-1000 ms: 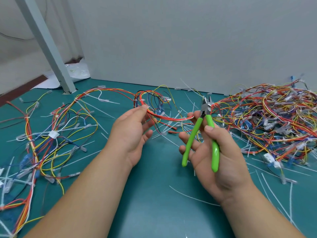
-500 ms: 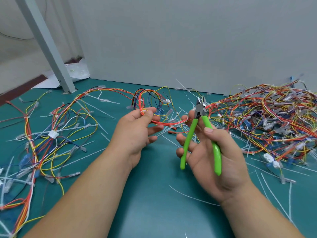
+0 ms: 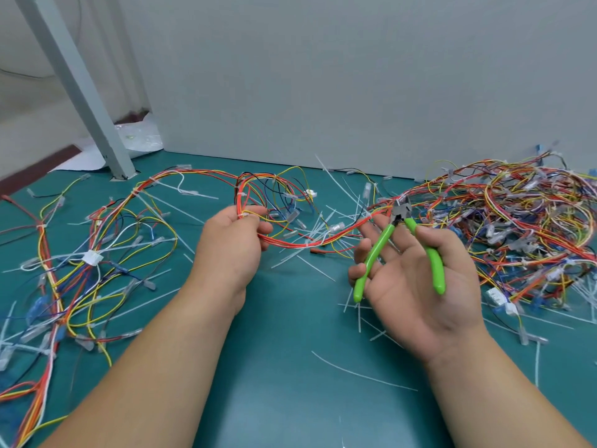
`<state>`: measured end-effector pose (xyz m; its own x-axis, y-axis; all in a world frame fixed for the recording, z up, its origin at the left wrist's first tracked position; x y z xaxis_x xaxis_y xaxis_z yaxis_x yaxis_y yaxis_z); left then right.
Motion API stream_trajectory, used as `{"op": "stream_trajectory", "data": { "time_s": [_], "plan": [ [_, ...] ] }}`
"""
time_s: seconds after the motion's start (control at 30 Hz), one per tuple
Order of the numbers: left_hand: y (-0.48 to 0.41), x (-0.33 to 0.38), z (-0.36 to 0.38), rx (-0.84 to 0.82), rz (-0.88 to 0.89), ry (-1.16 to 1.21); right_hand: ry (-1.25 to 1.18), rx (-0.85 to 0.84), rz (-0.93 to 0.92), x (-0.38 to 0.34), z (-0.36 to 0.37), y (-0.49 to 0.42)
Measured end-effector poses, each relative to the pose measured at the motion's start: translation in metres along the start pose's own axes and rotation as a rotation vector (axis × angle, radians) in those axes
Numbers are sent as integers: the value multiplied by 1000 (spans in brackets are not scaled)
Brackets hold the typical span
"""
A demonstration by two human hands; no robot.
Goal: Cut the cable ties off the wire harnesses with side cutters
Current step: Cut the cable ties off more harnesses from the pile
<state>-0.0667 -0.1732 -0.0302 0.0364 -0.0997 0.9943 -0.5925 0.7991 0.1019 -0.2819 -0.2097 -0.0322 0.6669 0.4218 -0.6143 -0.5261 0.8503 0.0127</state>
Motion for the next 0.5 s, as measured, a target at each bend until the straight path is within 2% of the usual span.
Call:
{"op": "stream_trajectory", "data": {
  "time_s": [0.13,0.23,0.3,0.37,0.5],
  "plan": [
    [2,3,-8,121,56,-188,23,-15,-30,-3,-3,-1],
    [18,21,-8,275,409,-505,45,-28,-44,-1,-2,-2],
    [34,30,3,288,612,-590,97,-41,-46,2,0,-1],
    [38,31,15,200,659,-650,173,-74,-40,7,4,1],
    [34,16,34,-218,526,-542,336,-218,-15,19,15,6]
  ]
}}
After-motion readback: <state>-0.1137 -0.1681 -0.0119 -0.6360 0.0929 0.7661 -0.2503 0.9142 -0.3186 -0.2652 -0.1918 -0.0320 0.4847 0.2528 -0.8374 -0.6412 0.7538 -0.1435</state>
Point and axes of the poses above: each hand's wrist, its own y-axis away from the middle knuckle, its own z-axis out of the palm, x = y × z, the point moved 5 cm from there along -y, towards the middle knuckle, and after that the axes turned 7 degrees about -x, right-handed, at the moved point
